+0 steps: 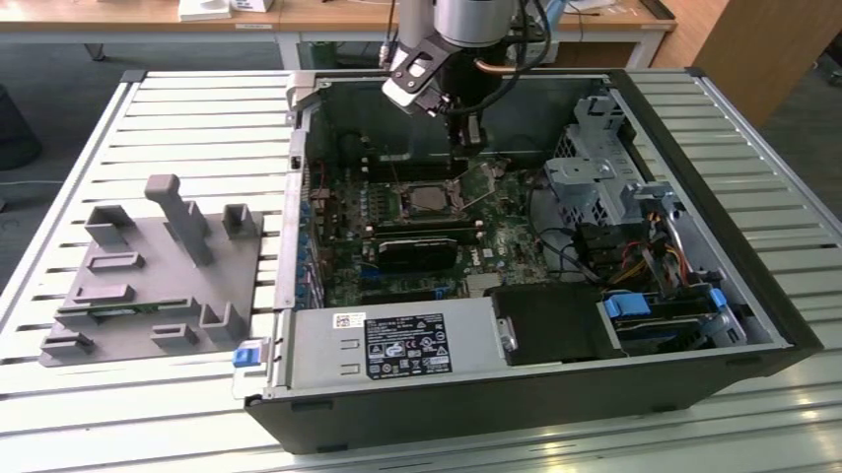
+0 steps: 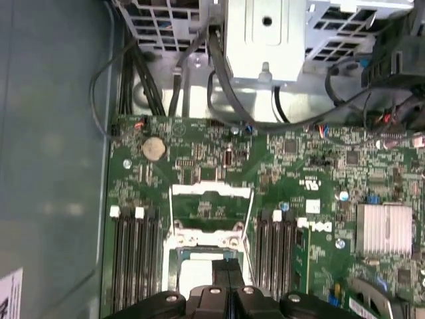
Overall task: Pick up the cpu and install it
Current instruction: 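Close the cpu cover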
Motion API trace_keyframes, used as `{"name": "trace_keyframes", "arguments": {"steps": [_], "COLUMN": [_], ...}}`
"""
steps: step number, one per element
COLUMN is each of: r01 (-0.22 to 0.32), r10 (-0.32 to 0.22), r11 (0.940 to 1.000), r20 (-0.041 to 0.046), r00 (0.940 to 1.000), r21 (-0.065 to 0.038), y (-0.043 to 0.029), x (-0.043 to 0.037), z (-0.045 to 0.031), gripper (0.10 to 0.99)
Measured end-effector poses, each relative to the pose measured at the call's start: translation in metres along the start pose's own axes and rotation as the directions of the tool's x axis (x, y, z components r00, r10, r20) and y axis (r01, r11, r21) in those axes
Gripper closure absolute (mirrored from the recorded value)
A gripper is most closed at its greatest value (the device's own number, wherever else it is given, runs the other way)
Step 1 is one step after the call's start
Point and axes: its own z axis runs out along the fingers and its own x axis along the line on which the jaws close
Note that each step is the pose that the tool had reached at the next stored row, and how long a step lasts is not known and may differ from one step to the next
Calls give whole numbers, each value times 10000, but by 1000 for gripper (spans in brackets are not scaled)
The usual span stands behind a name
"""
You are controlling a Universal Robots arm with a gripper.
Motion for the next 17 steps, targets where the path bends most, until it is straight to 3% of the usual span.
{"name": "trace_keyframes", "arguments": {"steps": [9, 17], "r01": [1, 1], "r10": [-1, -1], "r11": [10000, 10000], "r20": [1, 2], "r00": [10000, 10000], "r21": [12, 16], "y": [185, 292], "x": [31, 83], "z": [32, 67], "gripper": [980, 980]}}
